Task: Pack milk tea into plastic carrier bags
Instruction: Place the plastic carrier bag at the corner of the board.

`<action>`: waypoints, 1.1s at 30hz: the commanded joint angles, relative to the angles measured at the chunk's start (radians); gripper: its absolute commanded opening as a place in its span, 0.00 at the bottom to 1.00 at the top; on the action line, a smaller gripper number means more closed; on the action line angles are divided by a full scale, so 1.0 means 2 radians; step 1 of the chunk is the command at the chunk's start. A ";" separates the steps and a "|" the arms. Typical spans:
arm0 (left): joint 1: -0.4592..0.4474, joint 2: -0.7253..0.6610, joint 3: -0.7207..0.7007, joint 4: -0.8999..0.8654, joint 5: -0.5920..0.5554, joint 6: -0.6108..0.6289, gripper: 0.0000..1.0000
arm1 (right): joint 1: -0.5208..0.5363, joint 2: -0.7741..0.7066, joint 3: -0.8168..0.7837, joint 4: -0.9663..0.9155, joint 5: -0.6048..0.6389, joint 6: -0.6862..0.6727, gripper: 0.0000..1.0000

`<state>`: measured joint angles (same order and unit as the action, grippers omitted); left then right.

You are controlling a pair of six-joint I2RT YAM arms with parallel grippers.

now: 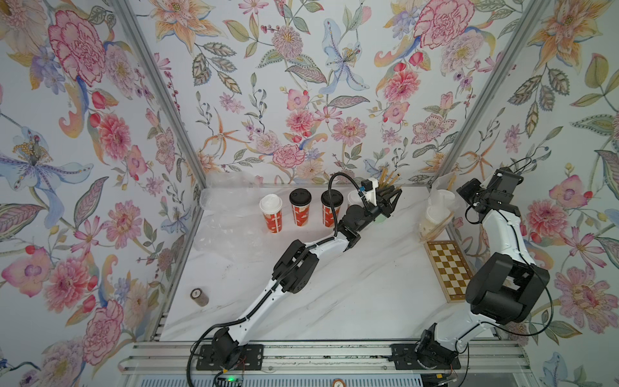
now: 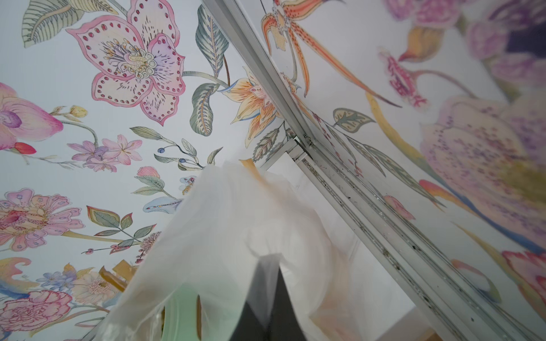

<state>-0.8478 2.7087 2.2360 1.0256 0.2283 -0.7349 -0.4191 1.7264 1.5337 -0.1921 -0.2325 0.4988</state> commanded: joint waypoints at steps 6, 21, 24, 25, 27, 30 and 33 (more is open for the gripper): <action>-0.006 -0.074 -0.051 0.030 0.025 -0.013 0.46 | -0.001 0.078 0.071 0.024 -0.079 -0.004 0.00; -0.010 -0.159 -0.174 0.026 0.055 -0.019 0.48 | 0.000 0.136 0.155 -0.013 -0.127 -0.024 0.03; -0.010 -0.181 -0.196 0.017 0.062 -0.022 0.49 | 0.000 0.121 0.148 -0.022 -0.121 -0.019 0.14; -0.011 -0.191 -0.206 0.012 0.064 -0.021 0.49 | 0.000 0.114 0.145 -0.029 -0.115 -0.017 0.16; -0.010 -0.210 -0.225 -0.001 0.065 -0.018 0.49 | 0.001 0.098 0.142 -0.036 -0.110 -0.017 0.23; -0.011 -0.244 -0.259 -0.023 0.068 -0.008 0.50 | 0.002 0.073 0.139 -0.054 -0.098 -0.016 0.33; -0.011 -0.278 -0.288 -0.052 0.070 0.004 0.51 | 0.001 0.047 0.138 -0.072 -0.089 -0.017 0.39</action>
<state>-0.8608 2.2482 1.6913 0.9558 0.3389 -0.7647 -0.4160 1.9152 1.8099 -0.2966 -0.4358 0.4713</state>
